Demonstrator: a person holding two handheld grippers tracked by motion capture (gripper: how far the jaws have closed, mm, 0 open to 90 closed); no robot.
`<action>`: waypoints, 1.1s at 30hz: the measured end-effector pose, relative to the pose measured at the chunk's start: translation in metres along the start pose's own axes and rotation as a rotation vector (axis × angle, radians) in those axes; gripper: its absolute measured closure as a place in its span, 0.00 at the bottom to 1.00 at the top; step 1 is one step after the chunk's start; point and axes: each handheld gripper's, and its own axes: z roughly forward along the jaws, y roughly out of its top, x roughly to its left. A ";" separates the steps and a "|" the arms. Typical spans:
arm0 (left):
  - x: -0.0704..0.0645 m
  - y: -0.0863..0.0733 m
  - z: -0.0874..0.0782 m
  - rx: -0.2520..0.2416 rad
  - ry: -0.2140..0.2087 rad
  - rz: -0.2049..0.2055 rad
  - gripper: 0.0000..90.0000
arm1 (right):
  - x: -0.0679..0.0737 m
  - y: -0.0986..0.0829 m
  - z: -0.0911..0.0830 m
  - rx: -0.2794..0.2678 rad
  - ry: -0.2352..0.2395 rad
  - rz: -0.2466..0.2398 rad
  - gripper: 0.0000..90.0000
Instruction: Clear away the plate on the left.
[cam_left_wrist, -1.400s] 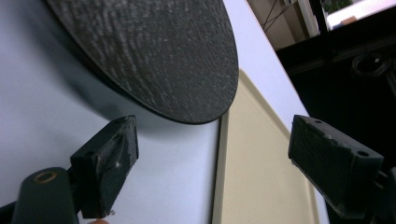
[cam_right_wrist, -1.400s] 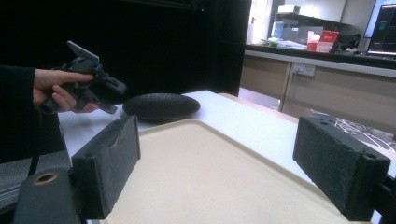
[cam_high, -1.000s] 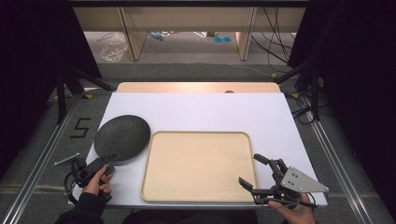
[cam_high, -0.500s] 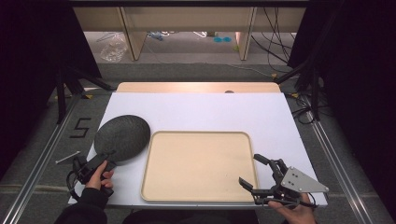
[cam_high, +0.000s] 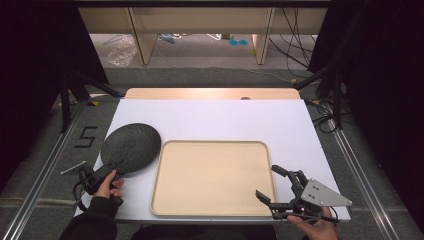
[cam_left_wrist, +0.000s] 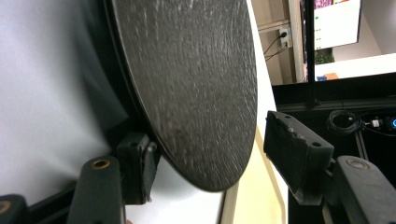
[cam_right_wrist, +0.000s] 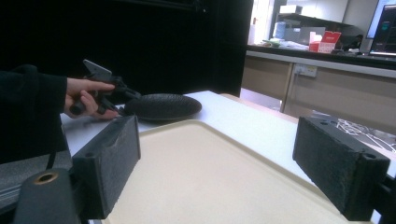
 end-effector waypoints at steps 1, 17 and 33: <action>0.000 0.000 0.000 0.000 0.000 0.000 0.44 | 0.000 0.000 -0.001 0.010 -0.004 -0.002 0.18; 0.005 -0.002 0.002 -0.038 0.042 -0.032 0.62 | 0.002 0.000 0.000 0.024 0.013 0.011 0.18; 0.013 0.001 0.003 -0.054 0.023 -0.101 0.90 | 0.000 0.001 0.000 0.018 0.009 0.000 0.18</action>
